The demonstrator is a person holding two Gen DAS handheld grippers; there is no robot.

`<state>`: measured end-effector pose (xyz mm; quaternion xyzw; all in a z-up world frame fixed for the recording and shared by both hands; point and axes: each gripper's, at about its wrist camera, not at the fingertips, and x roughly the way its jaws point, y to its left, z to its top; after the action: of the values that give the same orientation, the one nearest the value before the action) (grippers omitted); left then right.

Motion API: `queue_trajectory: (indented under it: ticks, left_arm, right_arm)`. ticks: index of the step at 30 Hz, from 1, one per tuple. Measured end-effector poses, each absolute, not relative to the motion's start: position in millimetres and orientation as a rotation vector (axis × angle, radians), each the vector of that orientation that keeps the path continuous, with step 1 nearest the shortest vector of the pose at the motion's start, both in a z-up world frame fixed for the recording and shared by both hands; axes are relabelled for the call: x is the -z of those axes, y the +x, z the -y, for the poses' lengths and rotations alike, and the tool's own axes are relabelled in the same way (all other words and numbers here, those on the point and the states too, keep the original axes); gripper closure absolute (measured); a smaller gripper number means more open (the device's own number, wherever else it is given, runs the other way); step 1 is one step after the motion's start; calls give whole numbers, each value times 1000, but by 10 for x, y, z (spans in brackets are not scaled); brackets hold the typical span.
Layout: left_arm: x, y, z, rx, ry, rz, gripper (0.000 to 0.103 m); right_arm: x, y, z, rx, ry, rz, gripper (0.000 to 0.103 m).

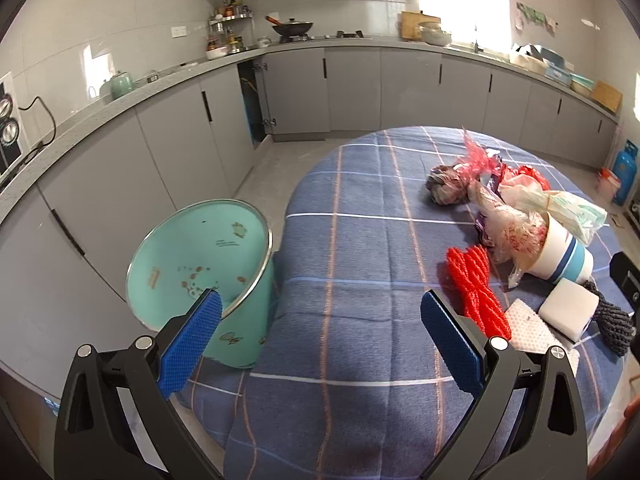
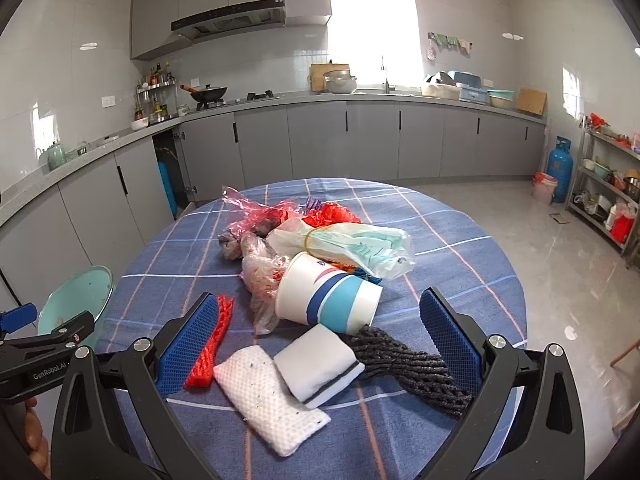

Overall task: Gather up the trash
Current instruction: 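Move both tools toward the trash pile on the table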

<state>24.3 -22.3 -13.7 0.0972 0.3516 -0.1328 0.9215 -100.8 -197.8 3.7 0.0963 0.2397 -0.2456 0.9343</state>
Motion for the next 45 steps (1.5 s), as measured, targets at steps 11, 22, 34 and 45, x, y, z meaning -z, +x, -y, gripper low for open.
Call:
queue_trajectory:
  ticks: [11, 22, 34, 45]
  left_arm:
    - [129, 393, 458, 288, 237, -738, 5]
    - [111, 503, 595, 300, 250, -737, 5]
    - [150, 537, 621, 297, 256, -758, 5]
    - [121, 478, 615, 292, 259, -760, 5]
  right_arm:
    - [-67, -696, 2069, 463, 201, -510, 5]
    - [15, -512, 2227, 457, 240, -560, 5]
    - [-11, -512, 2213, 450, 236, -557, 5]
    - [-51, -598, 2184, 457, 238, -539, 5]
